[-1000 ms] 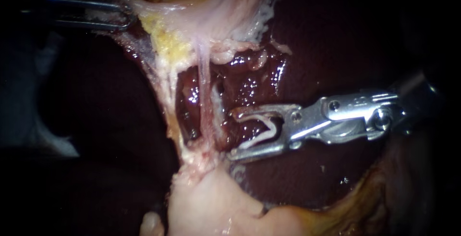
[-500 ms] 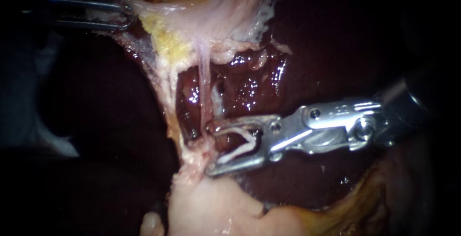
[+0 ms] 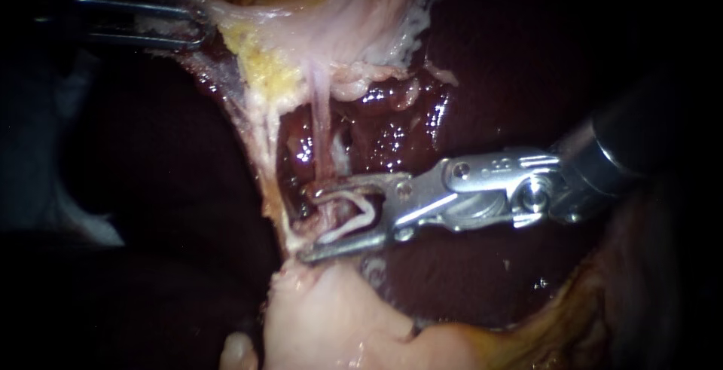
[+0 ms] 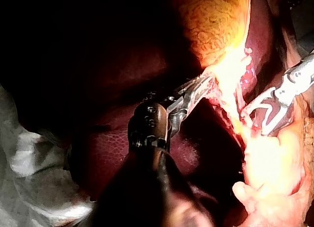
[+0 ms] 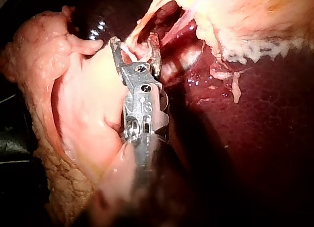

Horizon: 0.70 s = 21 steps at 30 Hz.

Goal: Clipping first clip left tube

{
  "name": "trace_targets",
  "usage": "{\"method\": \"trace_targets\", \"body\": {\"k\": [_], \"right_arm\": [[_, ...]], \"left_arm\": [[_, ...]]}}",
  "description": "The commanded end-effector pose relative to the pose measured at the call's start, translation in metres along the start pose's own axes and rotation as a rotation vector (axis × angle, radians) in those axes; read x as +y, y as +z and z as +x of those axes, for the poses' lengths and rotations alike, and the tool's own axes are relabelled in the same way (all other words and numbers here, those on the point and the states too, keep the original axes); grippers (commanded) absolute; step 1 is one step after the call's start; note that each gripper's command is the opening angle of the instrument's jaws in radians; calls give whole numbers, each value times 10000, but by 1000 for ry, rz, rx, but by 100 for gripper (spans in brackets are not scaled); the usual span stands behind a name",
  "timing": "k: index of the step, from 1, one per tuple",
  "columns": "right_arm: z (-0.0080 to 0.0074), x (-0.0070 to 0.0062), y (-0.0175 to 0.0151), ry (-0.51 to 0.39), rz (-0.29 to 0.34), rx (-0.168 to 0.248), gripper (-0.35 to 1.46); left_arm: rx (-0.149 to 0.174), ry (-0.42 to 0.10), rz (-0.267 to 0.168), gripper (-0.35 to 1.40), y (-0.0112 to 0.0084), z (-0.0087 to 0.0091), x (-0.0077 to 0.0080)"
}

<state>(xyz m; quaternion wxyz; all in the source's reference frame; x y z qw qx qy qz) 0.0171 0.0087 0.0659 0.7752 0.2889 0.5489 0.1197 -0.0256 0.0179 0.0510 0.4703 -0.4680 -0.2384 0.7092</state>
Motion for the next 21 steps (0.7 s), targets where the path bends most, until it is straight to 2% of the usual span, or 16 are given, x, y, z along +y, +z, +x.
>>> {"method": "trace_targets", "body": {"k": [1,9,17,21], "right_arm": [[-1,3,0,-1,0,0,50],[-1,21,19,-6,28,-2,50],[-9,9,47,-50,119,16,49],[-8,6,60,-48,154,27,47]], "left_arm": [[0,0,1,-35,0,0,0],[1,-1,2,-35,1,0,2],[1,-1,3,-35,1,0,3],[1,-1,3,-35,1,0,3]]}}
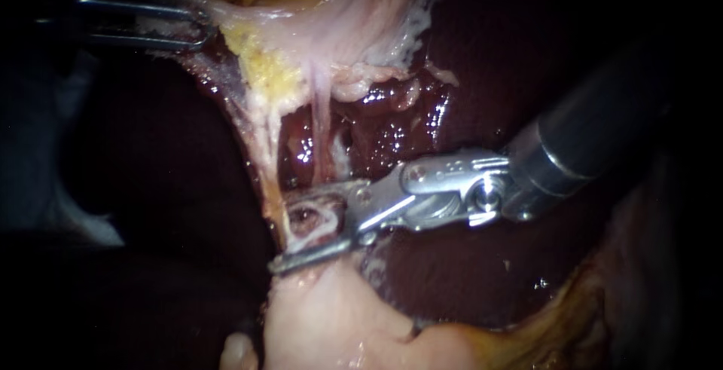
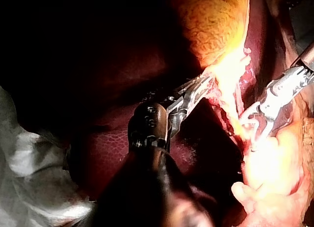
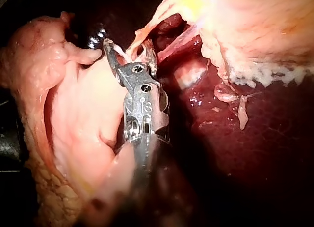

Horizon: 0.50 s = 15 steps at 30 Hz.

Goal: Clipping first clip left tube

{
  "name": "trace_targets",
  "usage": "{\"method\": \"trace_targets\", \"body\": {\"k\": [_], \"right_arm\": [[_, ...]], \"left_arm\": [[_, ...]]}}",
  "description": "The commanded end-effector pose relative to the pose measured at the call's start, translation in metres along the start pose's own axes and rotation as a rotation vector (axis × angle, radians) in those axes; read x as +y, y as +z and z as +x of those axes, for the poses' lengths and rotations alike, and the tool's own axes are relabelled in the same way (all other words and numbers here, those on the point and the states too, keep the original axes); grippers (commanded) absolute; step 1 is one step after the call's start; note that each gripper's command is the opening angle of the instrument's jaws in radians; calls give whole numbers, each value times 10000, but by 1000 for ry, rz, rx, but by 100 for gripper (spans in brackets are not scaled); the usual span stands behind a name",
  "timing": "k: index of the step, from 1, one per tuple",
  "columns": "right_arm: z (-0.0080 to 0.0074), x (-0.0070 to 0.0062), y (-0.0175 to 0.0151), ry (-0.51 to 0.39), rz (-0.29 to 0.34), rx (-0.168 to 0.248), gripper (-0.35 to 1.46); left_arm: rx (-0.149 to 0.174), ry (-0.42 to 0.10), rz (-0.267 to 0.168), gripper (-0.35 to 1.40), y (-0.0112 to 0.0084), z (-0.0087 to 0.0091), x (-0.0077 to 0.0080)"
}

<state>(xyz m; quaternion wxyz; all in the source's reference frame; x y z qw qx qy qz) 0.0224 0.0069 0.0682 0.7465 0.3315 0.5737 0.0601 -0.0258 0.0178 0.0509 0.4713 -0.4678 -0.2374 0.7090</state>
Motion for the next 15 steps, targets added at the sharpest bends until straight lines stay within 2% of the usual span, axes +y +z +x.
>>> {"method": "trace_targets", "body": {"k": [1,11,15], "right_arm": [[1,0,3,3,5,4,47],[6,4,33,56,6,30,47],[9,1,40,72,8,39,46]], "left_arm": [[0,0,1,-35,0,0,0],[0,0,1,-35,1,0,0],[0,0,1,-35,1,0,0]]}}
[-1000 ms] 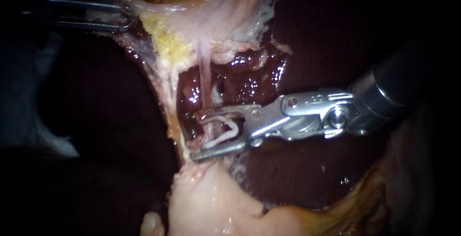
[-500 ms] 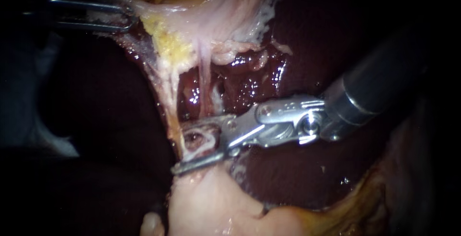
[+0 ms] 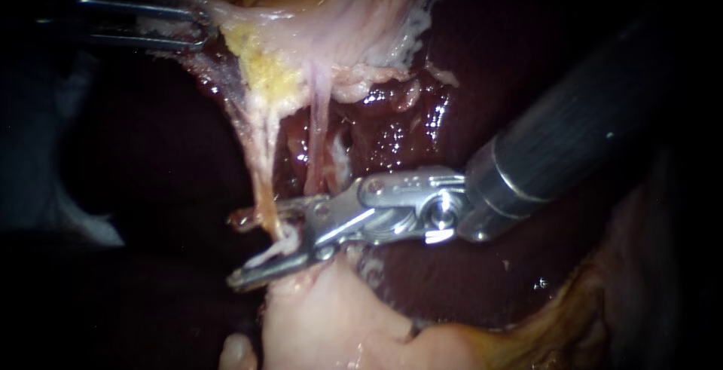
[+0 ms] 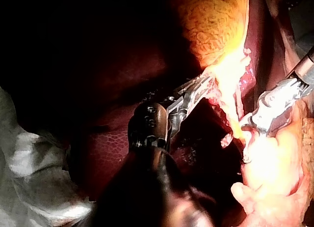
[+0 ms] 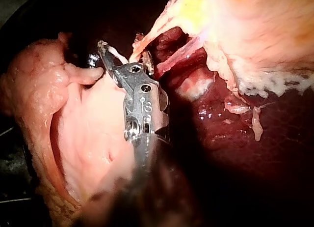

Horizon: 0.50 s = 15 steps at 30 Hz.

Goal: Clipping first clip left tube

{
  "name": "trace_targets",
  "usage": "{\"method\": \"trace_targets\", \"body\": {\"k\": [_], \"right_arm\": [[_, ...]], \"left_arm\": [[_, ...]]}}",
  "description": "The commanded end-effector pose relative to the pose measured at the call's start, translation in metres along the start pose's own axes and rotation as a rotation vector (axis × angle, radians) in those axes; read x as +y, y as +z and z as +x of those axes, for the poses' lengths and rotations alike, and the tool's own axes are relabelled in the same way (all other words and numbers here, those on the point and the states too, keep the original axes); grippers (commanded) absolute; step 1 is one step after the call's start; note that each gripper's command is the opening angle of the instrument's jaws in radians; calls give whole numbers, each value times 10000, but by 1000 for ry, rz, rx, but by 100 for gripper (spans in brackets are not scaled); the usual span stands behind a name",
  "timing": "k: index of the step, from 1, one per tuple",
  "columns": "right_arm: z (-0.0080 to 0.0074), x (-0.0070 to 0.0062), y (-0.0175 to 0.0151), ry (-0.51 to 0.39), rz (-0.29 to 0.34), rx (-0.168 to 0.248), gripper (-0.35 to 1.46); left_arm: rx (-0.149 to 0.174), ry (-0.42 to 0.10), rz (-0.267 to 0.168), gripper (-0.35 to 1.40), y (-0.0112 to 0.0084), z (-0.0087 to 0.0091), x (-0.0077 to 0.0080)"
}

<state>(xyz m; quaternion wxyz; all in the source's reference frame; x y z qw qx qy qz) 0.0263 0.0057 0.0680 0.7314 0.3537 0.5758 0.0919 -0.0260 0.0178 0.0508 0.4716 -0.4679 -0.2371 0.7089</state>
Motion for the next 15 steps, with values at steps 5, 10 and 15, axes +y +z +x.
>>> {"method": "trace_targets", "body": {"k": [5,10,15], "right_arm": [[5,-11,5,3,10,6,46],[19,-31,11,3,25,13,46],[31,-46,16,-1,54,23,44]], "left_arm": [[0,0,0,-35,1,0,0],[-1,0,0,-35,0,0,0],[-1,0,0,-35,0,0,-1]]}}
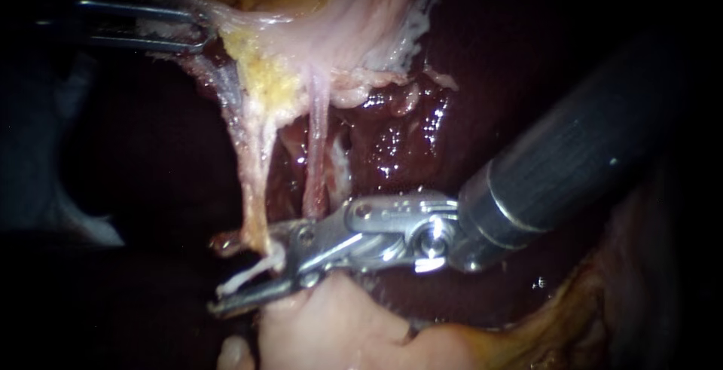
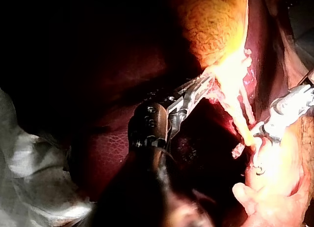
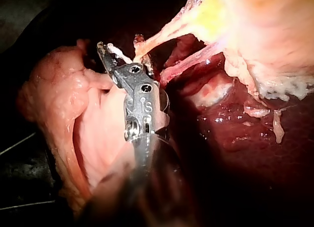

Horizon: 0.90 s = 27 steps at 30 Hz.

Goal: Clipping first clip left tube

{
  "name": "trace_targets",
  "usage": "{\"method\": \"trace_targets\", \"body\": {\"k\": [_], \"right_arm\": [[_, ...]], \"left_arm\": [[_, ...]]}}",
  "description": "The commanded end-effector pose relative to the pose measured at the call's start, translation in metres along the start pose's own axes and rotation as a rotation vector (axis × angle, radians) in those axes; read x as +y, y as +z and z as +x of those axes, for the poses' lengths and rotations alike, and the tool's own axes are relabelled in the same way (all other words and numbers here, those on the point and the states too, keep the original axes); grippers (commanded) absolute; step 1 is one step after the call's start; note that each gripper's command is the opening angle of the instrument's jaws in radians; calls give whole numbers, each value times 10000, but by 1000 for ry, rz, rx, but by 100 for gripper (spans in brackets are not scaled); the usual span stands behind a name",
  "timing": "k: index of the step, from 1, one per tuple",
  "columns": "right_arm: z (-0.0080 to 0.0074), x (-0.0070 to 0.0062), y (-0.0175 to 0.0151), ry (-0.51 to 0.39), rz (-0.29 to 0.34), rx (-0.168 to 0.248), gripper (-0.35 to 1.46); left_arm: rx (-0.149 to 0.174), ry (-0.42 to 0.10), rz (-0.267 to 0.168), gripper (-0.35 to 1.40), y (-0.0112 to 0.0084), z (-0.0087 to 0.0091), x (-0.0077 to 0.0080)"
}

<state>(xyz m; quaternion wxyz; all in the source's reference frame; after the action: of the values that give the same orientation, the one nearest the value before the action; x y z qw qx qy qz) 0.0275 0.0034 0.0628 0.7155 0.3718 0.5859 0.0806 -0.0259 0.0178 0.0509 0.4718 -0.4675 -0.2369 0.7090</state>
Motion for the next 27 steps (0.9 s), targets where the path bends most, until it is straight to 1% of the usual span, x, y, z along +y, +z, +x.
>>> {"method": "trace_targets", "body": {"k": [1,5,6,8,9,11,14,15,18,27], "right_arm": [[1,-2,2,-3,0,5,44],[3,-1,3,-3,-6,6,41],[2,0,2,-2,-6,6,39],[2,2,0,4,-17,8,28],[1,3,0,15,-20,9,23],[0,4,-2,15,-20,9,0],[0,3,-3,15,-23,9,-24],[0,3,-3,15,-22,9,-35],[-1,3,-5,50,-22,10,-35],[-7,4,-2,47,-20,5,-35]], "left_arm": [[0,0,-1,-35,0,0,0],[0,0,-1,-35,0,0,0],[0,0,-1,-35,0,0,0],[0,0,-1,-35,0,0,0],[0,0,-1,-35,0,0,0],[0,0,-1,-35,0,0,0],[0,0,-1,-35,0,0,0],[0,0,-1,-35,0,0,0],[0,0,-1,-35,0,0,0],[0,0,-1,-35,0,1,0]]}}
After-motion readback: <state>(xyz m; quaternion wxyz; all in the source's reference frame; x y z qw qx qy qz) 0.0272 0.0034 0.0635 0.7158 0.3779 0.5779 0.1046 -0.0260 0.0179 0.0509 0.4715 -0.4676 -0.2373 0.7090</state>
